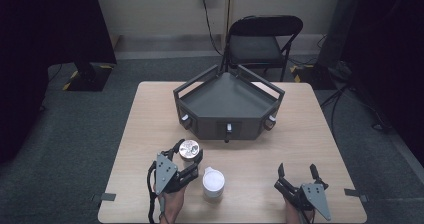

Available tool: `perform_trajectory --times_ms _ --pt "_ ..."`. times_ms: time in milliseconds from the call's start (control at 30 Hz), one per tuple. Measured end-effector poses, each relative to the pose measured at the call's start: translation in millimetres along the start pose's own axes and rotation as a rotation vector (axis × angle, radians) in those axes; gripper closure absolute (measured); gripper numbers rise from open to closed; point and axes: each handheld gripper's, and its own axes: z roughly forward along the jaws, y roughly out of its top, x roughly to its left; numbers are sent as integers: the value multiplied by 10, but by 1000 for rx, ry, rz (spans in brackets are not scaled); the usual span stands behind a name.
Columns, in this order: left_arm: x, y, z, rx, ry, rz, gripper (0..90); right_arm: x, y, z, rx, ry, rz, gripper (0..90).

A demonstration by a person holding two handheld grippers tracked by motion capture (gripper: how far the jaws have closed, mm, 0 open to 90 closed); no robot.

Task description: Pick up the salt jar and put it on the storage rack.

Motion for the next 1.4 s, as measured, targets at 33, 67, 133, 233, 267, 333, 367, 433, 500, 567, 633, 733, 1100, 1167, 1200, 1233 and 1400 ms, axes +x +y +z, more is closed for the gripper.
perform_trajectory --times_ms 33,67,133,233,267,333,367,433,500,567,633,733,1100,1167,1200,1233,1400 --pt "14 14 11 -1 -3 -1 350 0 0 0 0 0 0 19" --pt "37 40 30 -1 -8 -7 349 0 0 0 0 0 0 18" --pt "71 75 60 -4 -14 -12 350 0 0 0 0 0 0 19" --pt "128 136 130 -17 -27 -21 350 0 0 0 0 0 0 19" --pt "158 164 165 -25 -34 -24 350 0 0 0 0 0 0 19" --pt "184 191 194 -30 -41 -25 350 0 0 0 0 0 0 18" --pt "199 239 243 -39 -39 -30 350 0 1 0 0 0 0 19" --pt "217 311 302 -38 -45 -17 350 -1 0 0 0 0 0 18" --pt "249 377 369 -40 -54 -21 349 -5 0 -1 0 2 0 19" --pt "281 426 426 -45 -59 -22 350 -6 0 -1 0 3 0 19" --pt "326 471 487 -49 -71 -30 350 -7 0 -1 0 3 1 19" --pt "397 509 564 -52 -87 -45 350 -7 0 -1 0 3 0 18" --pt "608 783 1084 38 -55 -138 350 -9 2 1 1 4 0 19" --pt "625 809 1166 46 -49 -161 350 -15 9 6 5 9 -4 19" --pt "616 831 1211 53 -39 -162 350 -15 13 7 7 10 -4 19" --pt "594 856 1255 60 -23 -142 350 -15 13 7 7 10 -5 19" --pt "446 868 1429 51 73 -136 349 -20 8 5 4 12 -5 19"
